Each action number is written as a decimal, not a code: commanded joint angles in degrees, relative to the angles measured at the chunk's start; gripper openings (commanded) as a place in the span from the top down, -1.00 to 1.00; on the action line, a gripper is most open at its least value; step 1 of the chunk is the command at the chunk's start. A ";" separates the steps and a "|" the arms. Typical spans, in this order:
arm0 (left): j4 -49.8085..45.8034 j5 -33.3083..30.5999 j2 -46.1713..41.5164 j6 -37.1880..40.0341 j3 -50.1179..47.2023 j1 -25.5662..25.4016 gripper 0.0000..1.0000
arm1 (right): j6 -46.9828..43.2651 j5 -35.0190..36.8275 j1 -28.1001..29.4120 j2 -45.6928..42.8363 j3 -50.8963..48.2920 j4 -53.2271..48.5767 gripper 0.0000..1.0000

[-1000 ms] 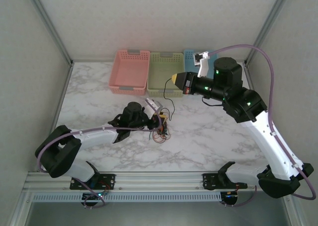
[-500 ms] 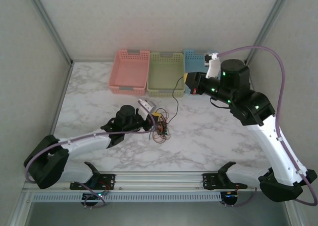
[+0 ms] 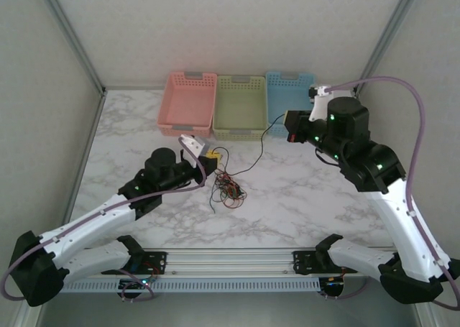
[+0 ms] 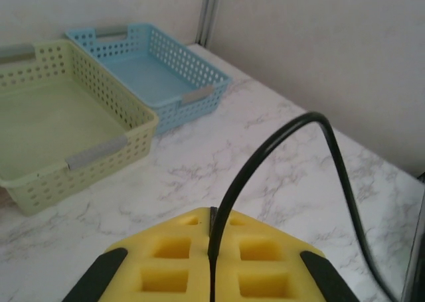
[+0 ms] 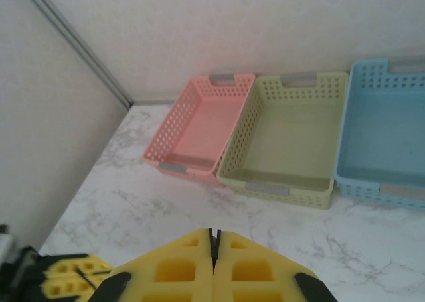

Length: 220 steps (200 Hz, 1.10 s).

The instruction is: Untangle the cables

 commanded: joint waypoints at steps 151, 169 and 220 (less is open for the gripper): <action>-30.54 -15.79 12.75 -12.91 34.28 9.72 1.00 | 1.18 -10.56 -0.20 7.69 -7.23 5.83 -0.53; -31.49 -16.17 16.94 -14.05 37.87 14.63 1.00 | 0.27 -8.71 -0.32 6.29 -7.65 4.50 -0.55; -32.45 -18.94 31.68 -14.37 47.74 22.94 1.00 | -0.41 -6.12 -0.87 0.79 -13.15 2.43 -0.55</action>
